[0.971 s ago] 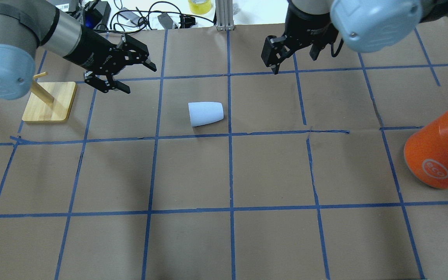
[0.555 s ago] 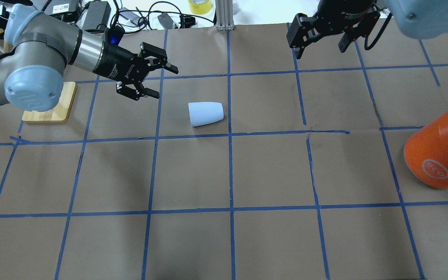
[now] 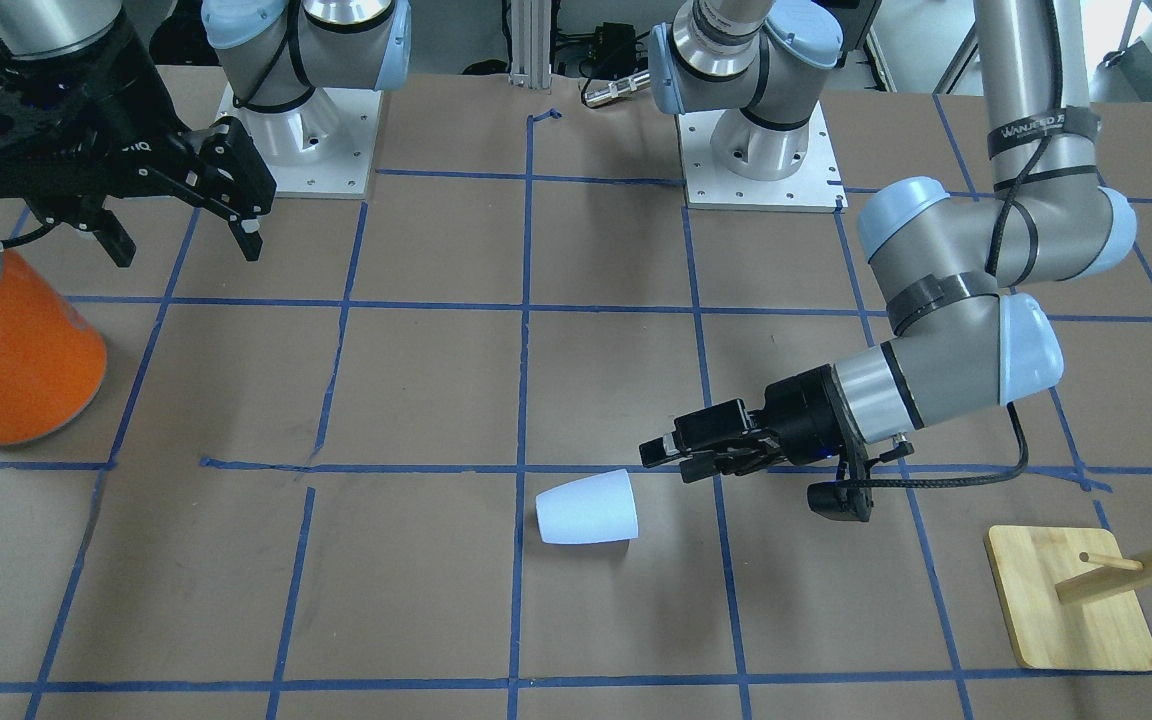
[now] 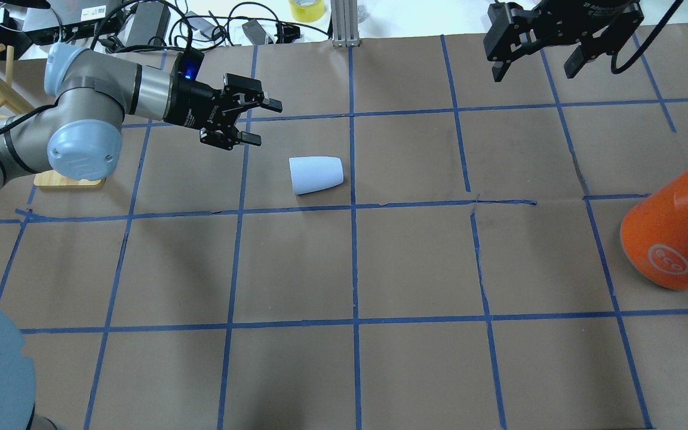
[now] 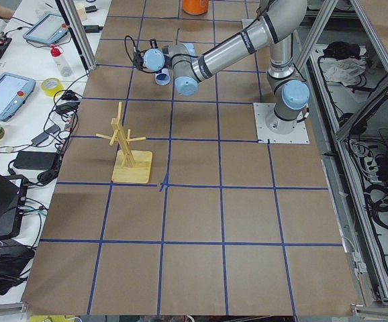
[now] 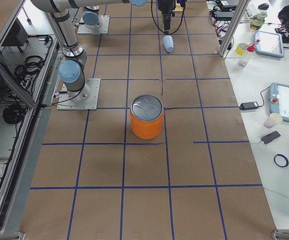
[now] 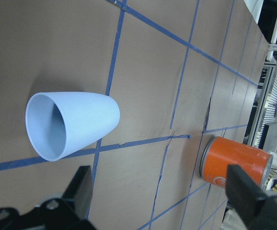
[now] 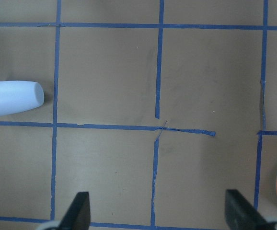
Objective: Flip cup
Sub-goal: 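Move the left gripper toward the cup's open end while the right arm withdraws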
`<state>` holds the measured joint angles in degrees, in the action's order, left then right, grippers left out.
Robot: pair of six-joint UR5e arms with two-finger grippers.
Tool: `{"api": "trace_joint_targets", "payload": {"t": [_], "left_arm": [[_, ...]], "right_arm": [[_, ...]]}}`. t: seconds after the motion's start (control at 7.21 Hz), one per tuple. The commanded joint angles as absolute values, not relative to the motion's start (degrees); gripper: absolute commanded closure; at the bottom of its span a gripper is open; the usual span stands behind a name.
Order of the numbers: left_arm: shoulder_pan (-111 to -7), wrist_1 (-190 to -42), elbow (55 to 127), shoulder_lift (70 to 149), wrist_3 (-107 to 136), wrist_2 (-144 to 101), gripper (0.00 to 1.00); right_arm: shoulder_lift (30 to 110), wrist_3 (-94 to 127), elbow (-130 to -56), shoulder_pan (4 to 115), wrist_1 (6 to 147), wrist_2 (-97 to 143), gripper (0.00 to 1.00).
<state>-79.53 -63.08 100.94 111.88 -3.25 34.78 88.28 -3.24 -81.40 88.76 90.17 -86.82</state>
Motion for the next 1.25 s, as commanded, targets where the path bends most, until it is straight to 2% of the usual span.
{"api": "trace_joint_targets", "payload": {"t": [0.0,0.42,1.11], "left_arm": [[-78.5,-62.8,101.2,115.4,-11.9,31.4,0.00],[-77.5,-59.6,102.0,119.7,-15.7,30.9,0.00],[-77.5,-58.3,107.0,122.9,-16.9,22.4,0.00]], "right_arm": [[89.5,1.5,-82.2,89.0,90.1,-89.5,0.00],[91.7,2.5,-88.5,89.5,95.3,-89.7,0.00],[92.1,2.5,-89.2,89.5,95.4,-89.7,0.00]]}}
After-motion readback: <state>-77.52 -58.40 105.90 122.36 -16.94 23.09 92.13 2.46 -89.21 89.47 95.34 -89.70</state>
